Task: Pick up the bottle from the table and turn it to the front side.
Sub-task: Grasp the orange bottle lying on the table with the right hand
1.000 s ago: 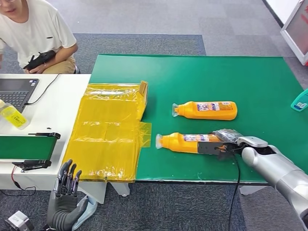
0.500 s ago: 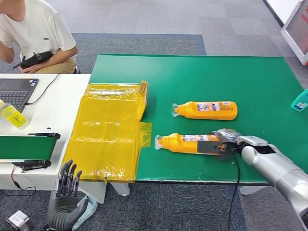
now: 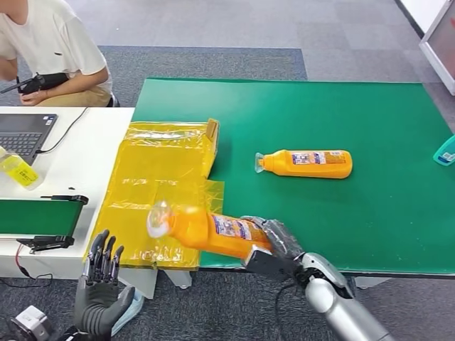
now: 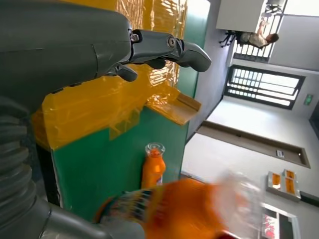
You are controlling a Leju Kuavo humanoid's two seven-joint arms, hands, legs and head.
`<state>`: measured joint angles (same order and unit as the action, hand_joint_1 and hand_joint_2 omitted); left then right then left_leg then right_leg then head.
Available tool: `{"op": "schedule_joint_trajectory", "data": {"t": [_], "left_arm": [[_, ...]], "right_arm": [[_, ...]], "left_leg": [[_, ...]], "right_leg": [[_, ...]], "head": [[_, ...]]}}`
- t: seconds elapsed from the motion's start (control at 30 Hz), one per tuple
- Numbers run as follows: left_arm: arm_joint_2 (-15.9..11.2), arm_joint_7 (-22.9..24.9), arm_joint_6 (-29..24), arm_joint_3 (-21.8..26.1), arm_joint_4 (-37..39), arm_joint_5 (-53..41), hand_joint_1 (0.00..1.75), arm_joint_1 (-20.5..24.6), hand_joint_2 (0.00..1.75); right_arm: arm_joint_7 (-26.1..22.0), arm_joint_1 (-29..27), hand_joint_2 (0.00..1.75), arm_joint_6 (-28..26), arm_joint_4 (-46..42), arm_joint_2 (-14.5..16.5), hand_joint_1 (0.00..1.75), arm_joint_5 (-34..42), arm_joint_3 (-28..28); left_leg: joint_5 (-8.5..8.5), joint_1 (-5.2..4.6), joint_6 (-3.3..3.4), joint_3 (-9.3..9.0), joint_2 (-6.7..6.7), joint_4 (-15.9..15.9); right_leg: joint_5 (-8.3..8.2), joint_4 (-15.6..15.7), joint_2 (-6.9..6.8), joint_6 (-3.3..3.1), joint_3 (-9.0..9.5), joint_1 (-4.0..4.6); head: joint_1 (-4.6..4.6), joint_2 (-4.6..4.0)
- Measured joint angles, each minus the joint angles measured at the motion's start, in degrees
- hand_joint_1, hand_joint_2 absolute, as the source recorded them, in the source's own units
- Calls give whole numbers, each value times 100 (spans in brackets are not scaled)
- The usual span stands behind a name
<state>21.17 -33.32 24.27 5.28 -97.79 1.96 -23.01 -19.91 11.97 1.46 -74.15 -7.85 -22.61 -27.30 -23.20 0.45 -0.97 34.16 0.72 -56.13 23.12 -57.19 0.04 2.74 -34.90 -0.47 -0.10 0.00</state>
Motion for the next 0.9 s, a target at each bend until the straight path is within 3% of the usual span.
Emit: {"op": "schedule_joint_trajectory", "data": {"t": [0.17, 0.33, 0.53, 0.67, 0.9], "left_arm": [[-127, -24, -412, -566, -99, -889, 0, 153, 175], [-299, 124, -1052, -943, -127, -1299, 0, 428, 175], [-312, 182, -1114, -960, -127, -1321, 0, 498, 175], [-423, 314, -877, -1344, -170, -964, 0, 760, 175], [-600, 362, -852, -1796, -237, -696, 0, 909, 175]], "right_arm": [[-492, -588, 175, 672, -622, 1101, 175, 735, 959], [-804, -789, 175, 799, -652, 1732, 175, 810, 1228], [-918, -834, 175, 724, -652, 1850, 175, 768, 1255], [-1323, -1021, 175, -309, -583, 2211, 175, -238, 1109], [-1409, -1041, 175, -1192, -451, 2256, 175, -1221, 822]], "left_leg": [[-4, 3, -9, -2, -2, 1], [-1, 2, -9, -4, -3, 1], [0, 2, -9, -4, -3, 1], [1, 2, -9, -3, -3, 1], [1, 2, -9, -3, -3, 1]], "right_leg": [[1, -1, 4, -7, -4, 2], [-5, -1, 5, -5, -3, 1], [-7, -1, 5, -5, -3, 1], [-6, -1, 5, -5, -4, 1], [-6, -1, 5, -5, -4, 1]], "head": [[2, 0], [1, 0], [1, 0], [0, 0], [0, 0]]}}
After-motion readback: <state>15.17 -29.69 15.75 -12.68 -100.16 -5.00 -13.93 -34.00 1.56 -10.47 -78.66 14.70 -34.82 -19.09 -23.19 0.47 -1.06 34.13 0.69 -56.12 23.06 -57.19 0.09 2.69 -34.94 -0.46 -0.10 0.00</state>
